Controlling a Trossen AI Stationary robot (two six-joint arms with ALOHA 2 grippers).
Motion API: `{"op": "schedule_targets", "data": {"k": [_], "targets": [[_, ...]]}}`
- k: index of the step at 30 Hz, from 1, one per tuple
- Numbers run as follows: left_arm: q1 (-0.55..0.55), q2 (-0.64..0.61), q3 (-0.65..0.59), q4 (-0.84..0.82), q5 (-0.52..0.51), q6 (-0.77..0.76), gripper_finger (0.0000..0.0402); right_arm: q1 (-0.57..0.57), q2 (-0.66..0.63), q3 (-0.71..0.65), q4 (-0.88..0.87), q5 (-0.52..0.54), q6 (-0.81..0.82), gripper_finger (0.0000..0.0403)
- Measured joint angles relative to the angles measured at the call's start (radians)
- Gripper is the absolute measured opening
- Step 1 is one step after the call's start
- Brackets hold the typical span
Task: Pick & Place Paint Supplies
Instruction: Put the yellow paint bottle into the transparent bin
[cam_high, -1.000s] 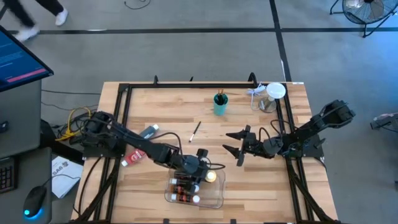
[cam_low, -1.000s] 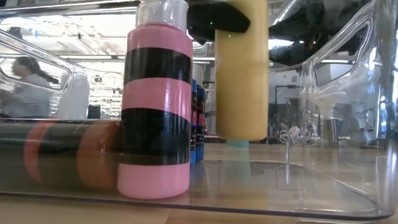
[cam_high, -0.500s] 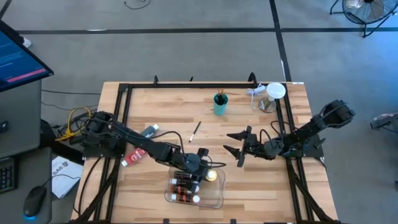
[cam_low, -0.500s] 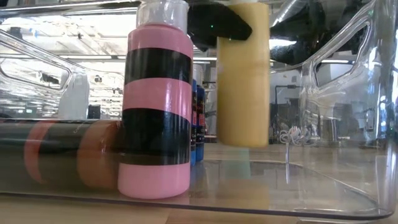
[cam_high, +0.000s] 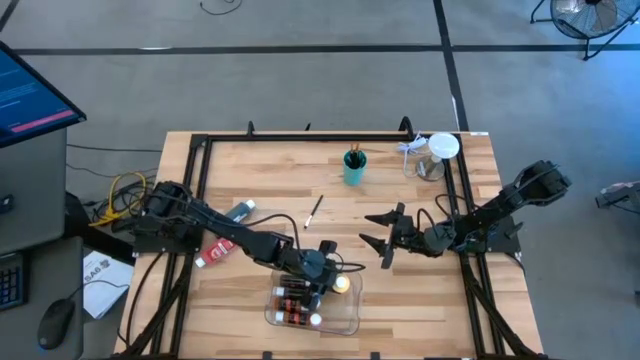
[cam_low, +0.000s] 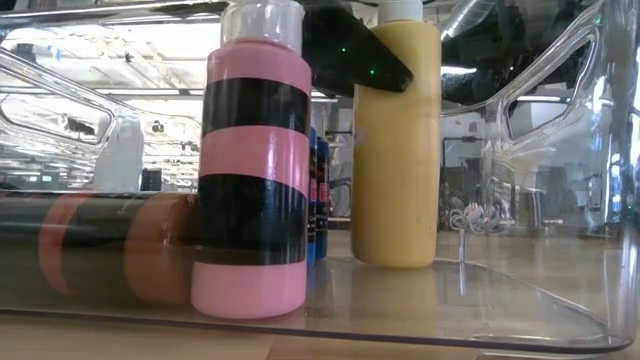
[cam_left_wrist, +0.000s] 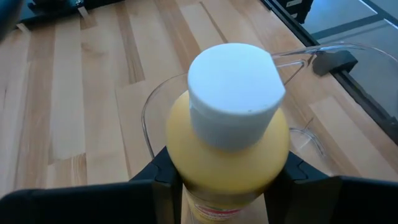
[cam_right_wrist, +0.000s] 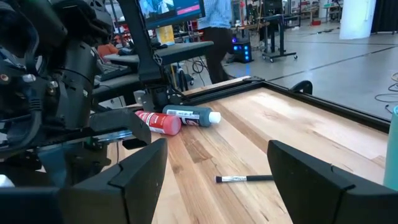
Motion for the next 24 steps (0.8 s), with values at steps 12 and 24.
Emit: {"op": "schedule_targets", "data": {"k": [12, 24], "targets": [[-0.013, 0.0, 0.0, -0.001, -0.055, -0.017, 0.0147, 0.0, 0.0, 0.0, -0.007, 0.0, 0.002, 0.027], [-0.034, 0.0, 0.0, 0.003, -0.106, -0.008, 0.0197, 0.0, 0.0, 0.0, -0.037, -0.002, 0.01, 0.027]]}}
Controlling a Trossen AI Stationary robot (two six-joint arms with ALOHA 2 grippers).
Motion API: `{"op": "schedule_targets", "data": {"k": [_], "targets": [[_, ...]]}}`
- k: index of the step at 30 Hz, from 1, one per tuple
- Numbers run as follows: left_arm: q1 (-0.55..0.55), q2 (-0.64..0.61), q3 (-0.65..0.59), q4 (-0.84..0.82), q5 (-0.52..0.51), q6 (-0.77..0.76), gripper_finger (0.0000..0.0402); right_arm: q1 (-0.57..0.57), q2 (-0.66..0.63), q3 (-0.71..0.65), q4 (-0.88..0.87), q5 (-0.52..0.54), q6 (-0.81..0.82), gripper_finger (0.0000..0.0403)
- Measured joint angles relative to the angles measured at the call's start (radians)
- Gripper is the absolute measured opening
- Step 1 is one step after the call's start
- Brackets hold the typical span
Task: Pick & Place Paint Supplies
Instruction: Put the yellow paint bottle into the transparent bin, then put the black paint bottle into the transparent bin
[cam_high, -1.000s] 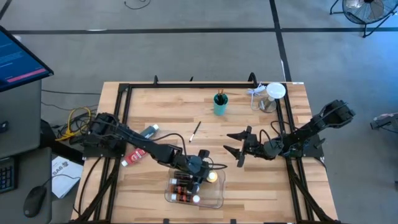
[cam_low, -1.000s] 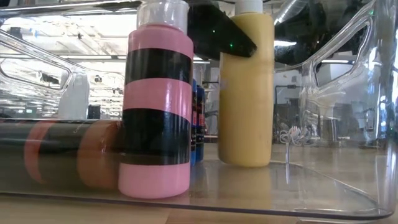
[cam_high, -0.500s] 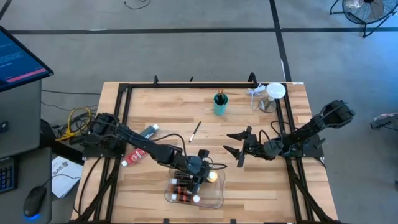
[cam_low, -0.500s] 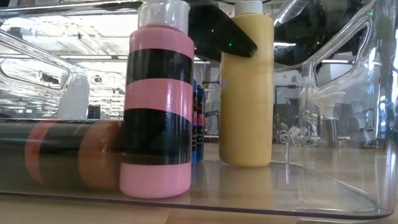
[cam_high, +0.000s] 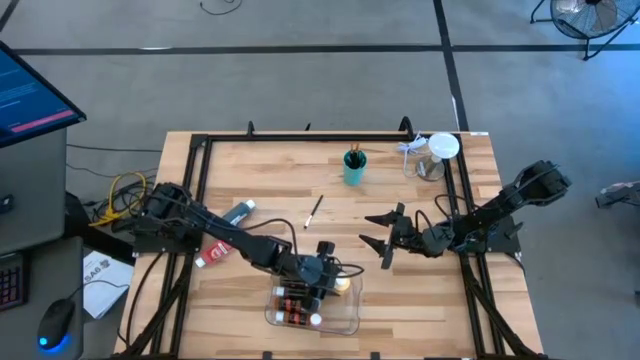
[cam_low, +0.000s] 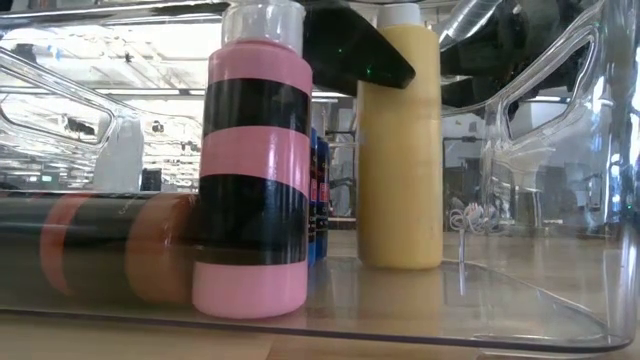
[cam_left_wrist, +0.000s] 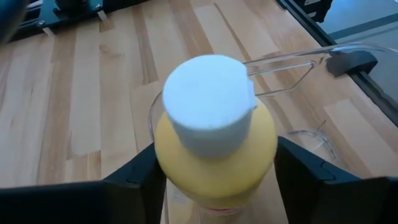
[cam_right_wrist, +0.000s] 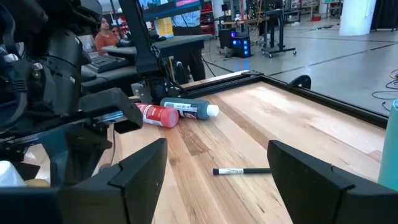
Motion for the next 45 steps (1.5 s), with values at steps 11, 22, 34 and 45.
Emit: {"op": "schedule_targets", "data": {"k": [11, 22, 34, 45], "targets": [[-0.014, -0.047, -0.002, -0.021, -0.021, 0.011, 0.0245, 0.0, 0.0, 0.0, -0.005, 0.0, 0.0, 0.027], [-0.012, -0.222, -0.002, -0.136, -0.115, 0.014, 0.025, 0.0, 0.0, 0.0, -0.007, -0.001, 0.059, 0.027], [0.043, -0.507, 0.0, -0.382, -0.258, -0.329, 0.0237, -0.039, -0.003, 0.002, 0.027, -0.082, 0.447, 0.027], [0.141, -0.719, 0.0, -0.89, -0.183, -0.671, 0.0237, -0.049, -0.003, 0.172, 0.147, -0.284, 0.525, 0.027]]}}
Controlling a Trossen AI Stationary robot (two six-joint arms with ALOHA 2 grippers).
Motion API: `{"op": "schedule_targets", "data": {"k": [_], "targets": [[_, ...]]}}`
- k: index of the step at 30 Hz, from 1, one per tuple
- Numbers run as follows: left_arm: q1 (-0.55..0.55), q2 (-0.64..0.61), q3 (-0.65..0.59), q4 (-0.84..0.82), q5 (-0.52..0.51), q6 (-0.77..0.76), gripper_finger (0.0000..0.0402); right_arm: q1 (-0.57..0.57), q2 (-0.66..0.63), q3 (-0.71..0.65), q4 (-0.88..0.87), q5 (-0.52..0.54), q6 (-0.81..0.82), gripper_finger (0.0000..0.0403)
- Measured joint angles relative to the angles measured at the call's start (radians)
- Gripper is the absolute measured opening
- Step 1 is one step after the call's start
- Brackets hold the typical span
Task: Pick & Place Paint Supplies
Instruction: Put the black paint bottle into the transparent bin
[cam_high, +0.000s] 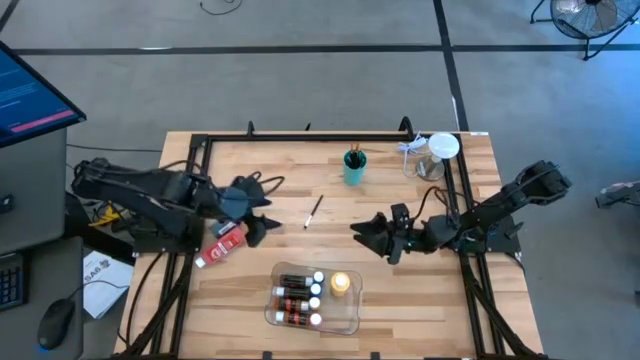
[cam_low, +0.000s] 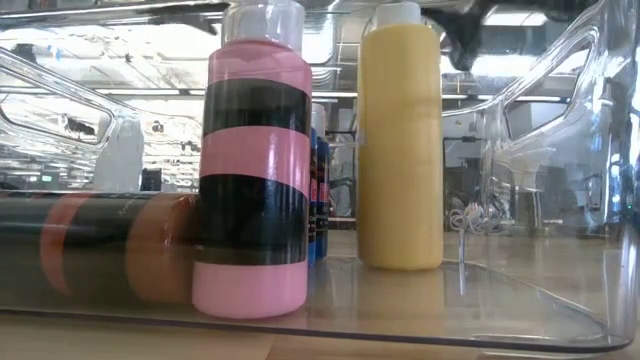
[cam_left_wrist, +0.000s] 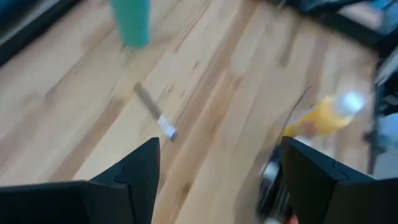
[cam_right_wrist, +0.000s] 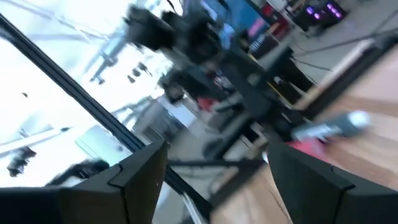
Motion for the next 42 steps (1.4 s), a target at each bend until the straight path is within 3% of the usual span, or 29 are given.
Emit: {"op": "schedule_targets", "data": {"k": [9, 15, 20, 26, 38, 42], "targets": [[0.195, -0.015, 0.0, -0.389, 0.146, -0.012, 0.0237, -0.088, 0.0, 0.219, -0.026, -0.013, -0.057, 0.027], [0.443, 0.008, 0.0, -0.475, 0.311, 0.201, 0.0237, -0.167, 0.0, 0.354, -0.112, -0.013, -0.063, 0.027], [0.614, 0.103, 0.0, -0.531, 0.431, 0.398, 0.0237, -0.212, 0.002, 0.432, -0.263, -0.013, -0.064, 0.027], [0.655, 0.294, 0.0, -0.636, 0.403, 0.549, 0.0237, -0.24, 0.003, 0.461, -0.33, -0.013, -0.063, 0.027], [0.672, 0.562, 0.0, -0.604, 0.401, 0.665, 0.0237, -0.257, 0.003, 0.462, -0.338, -0.044, -0.064, 0.027], [0.68, 0.602, 0.0, -0.552, 0.4, 0.681, 0.0237, -0.257, 0.003, 0.462, -0.368, -0.044, -0.062, 0.027]]}}
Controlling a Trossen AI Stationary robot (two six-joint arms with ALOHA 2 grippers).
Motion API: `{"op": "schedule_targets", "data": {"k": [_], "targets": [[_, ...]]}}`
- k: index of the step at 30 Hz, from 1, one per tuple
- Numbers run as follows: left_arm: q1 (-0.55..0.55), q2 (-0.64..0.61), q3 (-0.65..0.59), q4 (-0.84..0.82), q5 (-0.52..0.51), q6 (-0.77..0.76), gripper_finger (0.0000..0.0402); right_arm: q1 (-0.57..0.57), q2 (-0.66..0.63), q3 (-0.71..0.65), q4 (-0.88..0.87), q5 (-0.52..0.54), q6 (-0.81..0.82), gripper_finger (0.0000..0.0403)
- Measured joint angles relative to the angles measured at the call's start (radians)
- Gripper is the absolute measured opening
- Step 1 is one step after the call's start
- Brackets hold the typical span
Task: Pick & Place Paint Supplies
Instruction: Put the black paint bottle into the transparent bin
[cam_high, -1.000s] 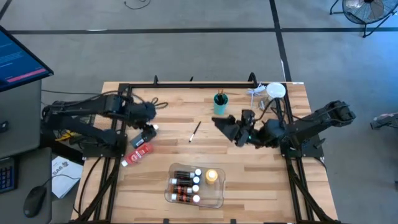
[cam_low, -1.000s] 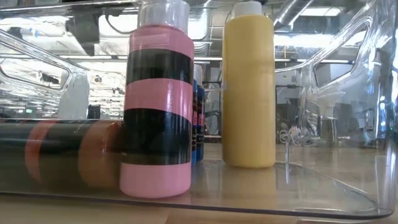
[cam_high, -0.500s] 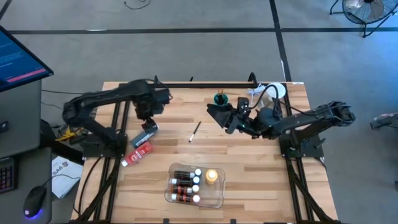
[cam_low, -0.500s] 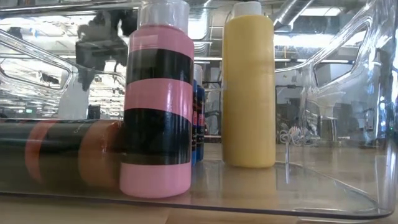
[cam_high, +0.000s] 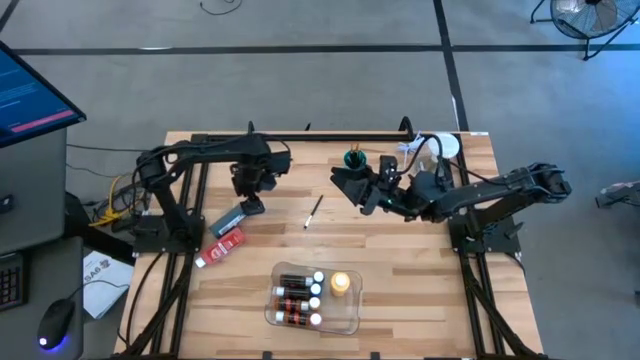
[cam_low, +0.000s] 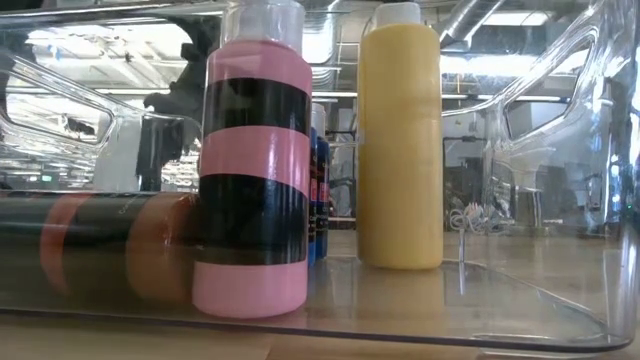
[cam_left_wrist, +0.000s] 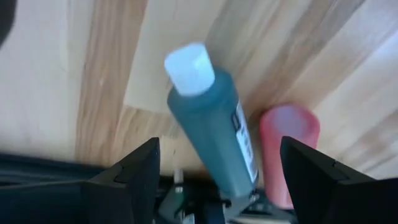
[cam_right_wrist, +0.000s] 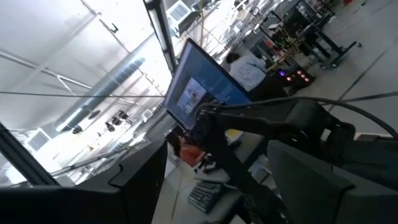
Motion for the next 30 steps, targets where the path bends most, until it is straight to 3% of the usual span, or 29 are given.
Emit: {"op": "schedule_targets", "data": {"k": [19, 30], "targets": [[0.053, 0.002, -0.004, 0.06, 0.036, -0.042, 0.0237, 0.029, 0.0, 0.0, -0.026, -0.019, 0.001, 0.027], [0.05, 0.002, -0.138, 0.084, 0.048, -0.038, 0.0237, 0.03, 0.0, 0.0, -0.026, -0.019, 0.001, 0.027]]}}
